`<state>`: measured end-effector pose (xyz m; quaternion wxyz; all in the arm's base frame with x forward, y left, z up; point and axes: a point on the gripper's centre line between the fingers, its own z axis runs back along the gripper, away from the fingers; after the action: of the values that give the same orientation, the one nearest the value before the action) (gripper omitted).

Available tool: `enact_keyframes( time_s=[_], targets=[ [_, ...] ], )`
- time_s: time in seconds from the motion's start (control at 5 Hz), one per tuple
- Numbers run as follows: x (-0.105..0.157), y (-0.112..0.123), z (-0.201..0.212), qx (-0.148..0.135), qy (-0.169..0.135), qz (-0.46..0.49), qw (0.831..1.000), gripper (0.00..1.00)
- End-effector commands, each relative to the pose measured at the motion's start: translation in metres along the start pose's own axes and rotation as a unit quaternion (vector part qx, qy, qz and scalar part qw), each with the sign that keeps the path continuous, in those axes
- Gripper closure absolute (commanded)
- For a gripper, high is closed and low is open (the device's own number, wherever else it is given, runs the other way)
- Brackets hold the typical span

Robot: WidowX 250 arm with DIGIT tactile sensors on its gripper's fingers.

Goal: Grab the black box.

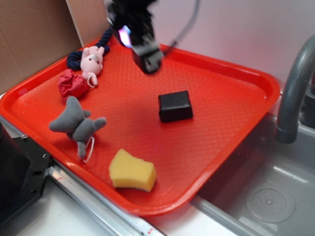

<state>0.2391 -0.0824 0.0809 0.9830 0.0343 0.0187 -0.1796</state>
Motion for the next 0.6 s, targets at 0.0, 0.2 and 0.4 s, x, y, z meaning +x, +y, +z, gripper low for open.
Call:
enact_keyframes(
  time_s=[0.0,0.2,0.4],
  targets=[
    [-0.004,-0.028,-0.043,-0.03,-0.032,-0.059,0.997,0.0],
    [-0.002,-0.021,-0.052,-0.015,-0.038,-0.063,0.997,0.0],
    [0.004,-0.001,-0.041,0.002,-0.055,-0.053,0.997,0.0]
  ],
)
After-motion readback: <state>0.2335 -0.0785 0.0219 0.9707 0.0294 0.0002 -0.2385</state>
